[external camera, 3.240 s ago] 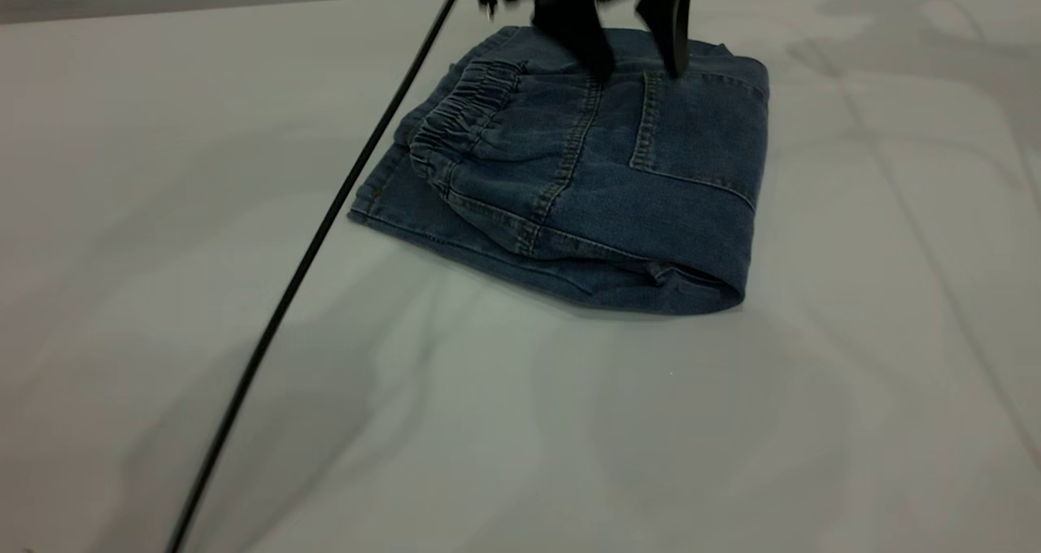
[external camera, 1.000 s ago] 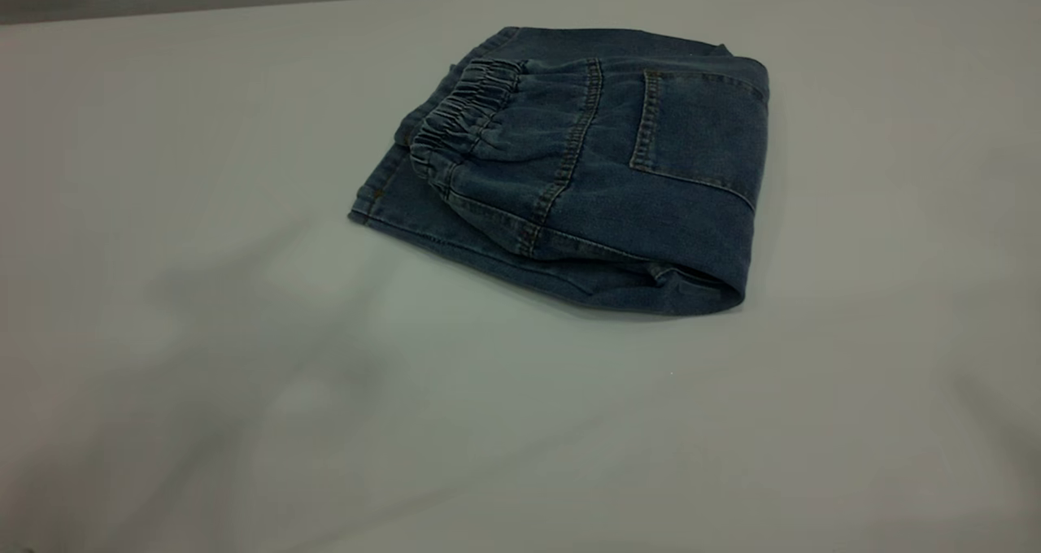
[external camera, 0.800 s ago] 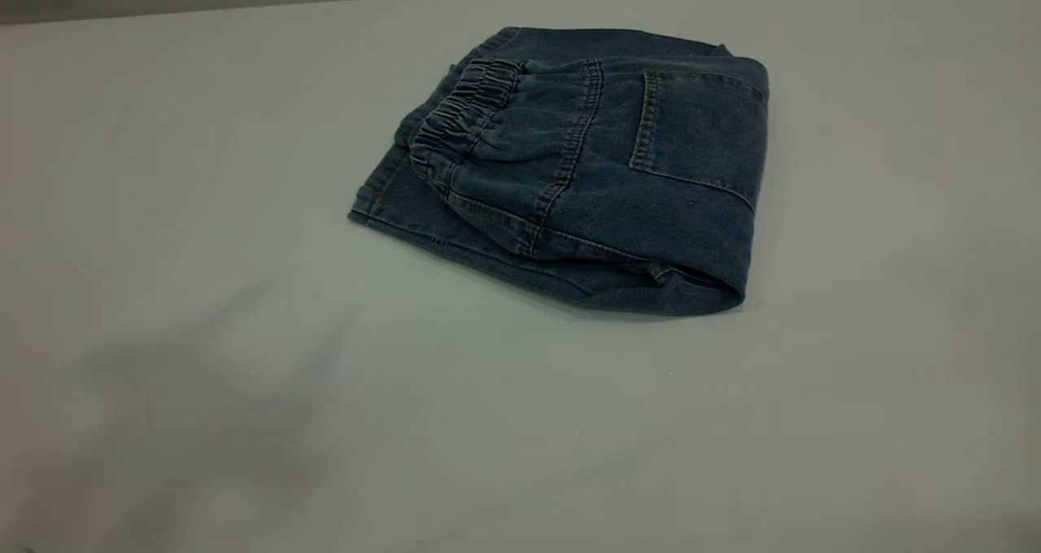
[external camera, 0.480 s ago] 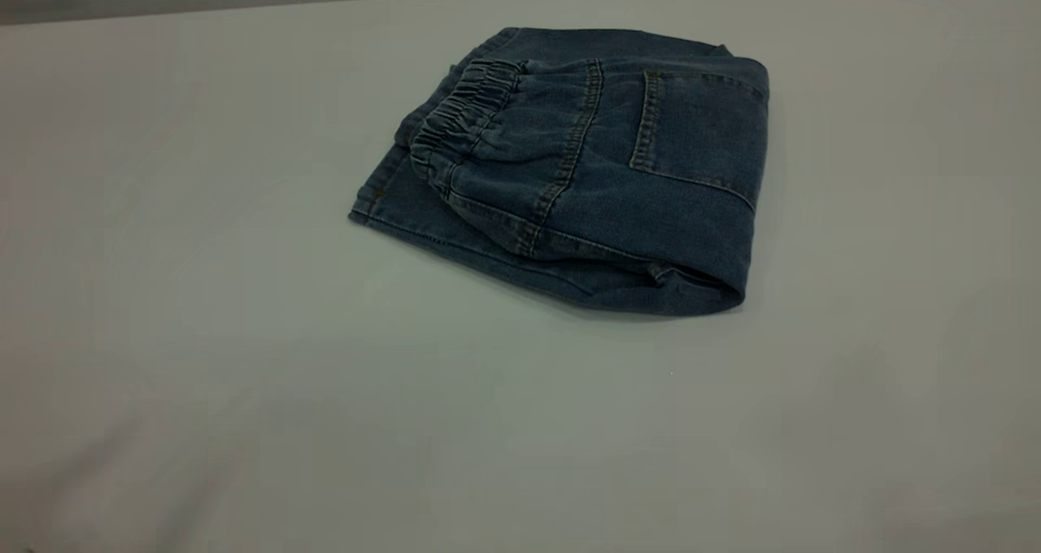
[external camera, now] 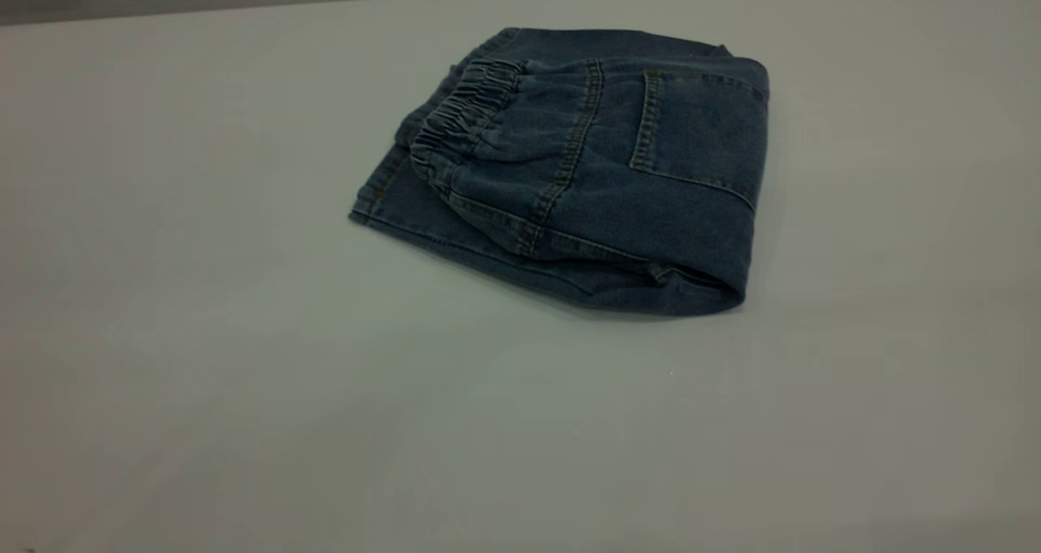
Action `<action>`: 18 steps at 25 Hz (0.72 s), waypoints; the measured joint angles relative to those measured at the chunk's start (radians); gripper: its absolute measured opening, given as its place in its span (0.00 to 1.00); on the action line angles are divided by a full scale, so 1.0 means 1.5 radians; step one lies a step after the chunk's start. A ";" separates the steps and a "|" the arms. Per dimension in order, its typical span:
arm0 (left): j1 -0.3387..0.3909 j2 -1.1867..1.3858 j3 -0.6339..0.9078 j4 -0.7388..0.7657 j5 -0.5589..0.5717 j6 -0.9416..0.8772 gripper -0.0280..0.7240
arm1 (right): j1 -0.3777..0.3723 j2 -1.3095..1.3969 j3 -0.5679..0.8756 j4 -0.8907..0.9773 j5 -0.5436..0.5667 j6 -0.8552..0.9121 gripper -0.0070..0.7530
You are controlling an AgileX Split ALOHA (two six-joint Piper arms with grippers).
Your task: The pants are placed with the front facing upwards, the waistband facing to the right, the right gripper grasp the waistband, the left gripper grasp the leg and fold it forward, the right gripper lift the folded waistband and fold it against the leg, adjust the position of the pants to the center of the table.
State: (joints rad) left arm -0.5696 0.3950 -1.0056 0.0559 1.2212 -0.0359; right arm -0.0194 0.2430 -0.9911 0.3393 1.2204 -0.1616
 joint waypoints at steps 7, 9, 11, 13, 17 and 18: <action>0.000 -0.088 0.171 0.000 -0.001 -0.004 0.68 | 0.000 -0.041 0.166 -0.092 0.000 0.000 0.74; 0.000 -0.087 0.209 0.000 -0.003 -0.017 0.68 | 0.000 -0.046 0.211 -0.100 -0.006 0.000 0.74; 0.000 -0.087 0.245 0.000 -0.027 -0.020 0.68 | 0.000 -0.055 0.246 -0.100 -0.027 0.000 0.74; 0.000 -0.087 0.271 0.000 -0.043 -0.020 0.68 | 0.000 -0.070 0.276 -0.101 -0.038 -0.002 0.74; 0.000 -0.087 0.305 0.000 -0.064 -0.020 0.68 | 0.000 -0.119 0.300 -0.112 -0.069 -0.030 0.74; 0.000 -0.087 0.305 0.000 -0.067 -0.022 0.68 | 0.000 -0.132 0.300 -0.111 -0.073 -0.034 0.74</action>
State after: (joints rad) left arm -0.5696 0.2650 -0.5475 0.0559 1.1208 -0.0694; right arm -0.0194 0.0448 -0.5413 0.1734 1.1115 -0.2129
